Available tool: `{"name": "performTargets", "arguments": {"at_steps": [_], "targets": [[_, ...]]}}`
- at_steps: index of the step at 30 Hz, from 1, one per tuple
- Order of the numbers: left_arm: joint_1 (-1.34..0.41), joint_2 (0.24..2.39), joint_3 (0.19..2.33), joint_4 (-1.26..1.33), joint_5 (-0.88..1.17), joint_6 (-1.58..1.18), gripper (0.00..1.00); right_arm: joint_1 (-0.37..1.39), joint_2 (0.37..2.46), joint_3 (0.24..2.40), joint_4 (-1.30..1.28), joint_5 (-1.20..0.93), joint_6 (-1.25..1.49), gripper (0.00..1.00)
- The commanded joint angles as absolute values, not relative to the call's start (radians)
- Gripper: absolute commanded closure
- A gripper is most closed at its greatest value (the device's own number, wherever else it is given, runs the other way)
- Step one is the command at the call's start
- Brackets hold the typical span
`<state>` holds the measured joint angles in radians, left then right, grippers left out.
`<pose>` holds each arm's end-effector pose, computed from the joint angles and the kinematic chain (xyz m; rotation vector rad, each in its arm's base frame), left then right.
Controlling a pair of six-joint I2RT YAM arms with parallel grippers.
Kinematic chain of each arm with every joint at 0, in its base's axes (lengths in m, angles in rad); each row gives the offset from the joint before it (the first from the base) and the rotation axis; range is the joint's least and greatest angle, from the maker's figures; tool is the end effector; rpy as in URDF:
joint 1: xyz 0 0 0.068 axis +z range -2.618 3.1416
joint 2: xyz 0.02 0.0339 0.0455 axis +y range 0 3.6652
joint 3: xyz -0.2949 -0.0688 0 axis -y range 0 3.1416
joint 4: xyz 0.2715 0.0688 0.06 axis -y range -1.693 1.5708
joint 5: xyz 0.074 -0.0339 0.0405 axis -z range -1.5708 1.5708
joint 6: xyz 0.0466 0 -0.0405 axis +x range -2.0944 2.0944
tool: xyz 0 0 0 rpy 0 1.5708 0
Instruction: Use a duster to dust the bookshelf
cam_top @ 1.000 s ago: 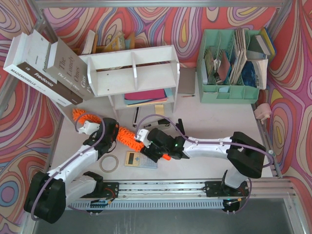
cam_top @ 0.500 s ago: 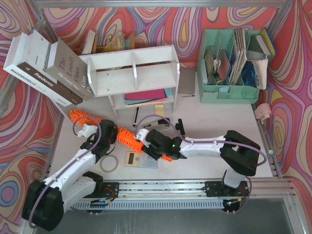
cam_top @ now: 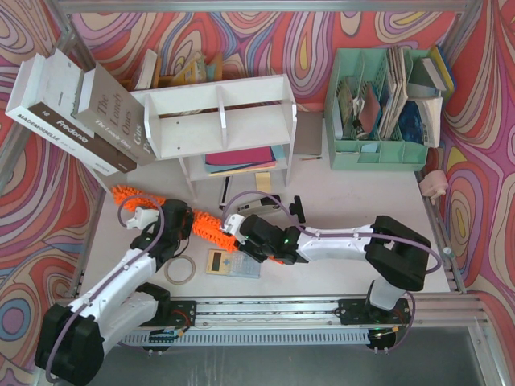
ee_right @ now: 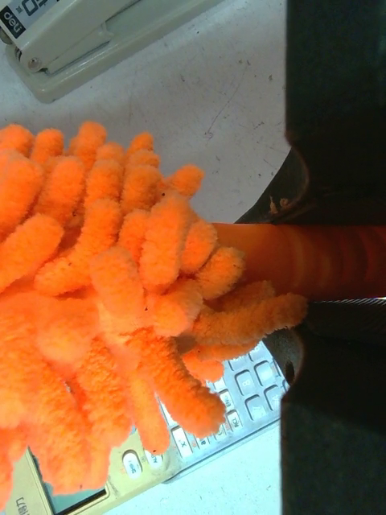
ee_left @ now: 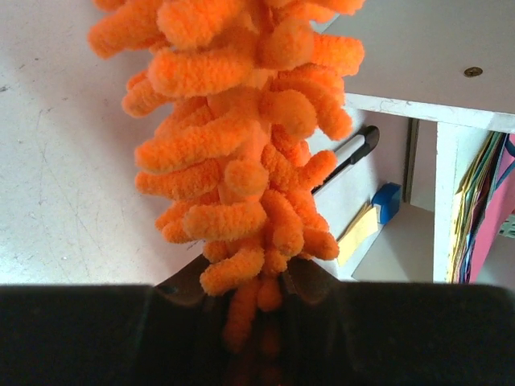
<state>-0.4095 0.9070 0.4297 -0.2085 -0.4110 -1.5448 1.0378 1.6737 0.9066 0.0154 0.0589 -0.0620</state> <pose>0.1885 -0.0615 0.2004 -1.3979 1.7786 -0.6217 0.1931 0.3220 0.1793 -1.2071 2.0269 0.4186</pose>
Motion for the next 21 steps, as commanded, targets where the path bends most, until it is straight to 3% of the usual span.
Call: {"name": "performTargets", "arguments": {"at_steps": [1,5,12,21], "targets": [[-0.407,0.888,0.415,-0.251,-0.405,-1.576,0.81,1.036,1.608,0.921,-0.002,0.057,-0.084,0.92],[-0.403,0.861,0.425,-0.331,-0.430,-1.572,0.61,1.037,1.575,0.914,-0.039,0.050,-0.095,0.95],[-0.391,0.788,0.560,-0.556,-0.516,-1.467,0.16,1.041,1.539,0.908,-0.076,0.064,-0.077,1.00],[-0.389,0.631,0.681,-0.788,-0.646,-1.294,0.02,1.081,1.506,0.891,-0.092,0.102,-0.060,1.00]]}}
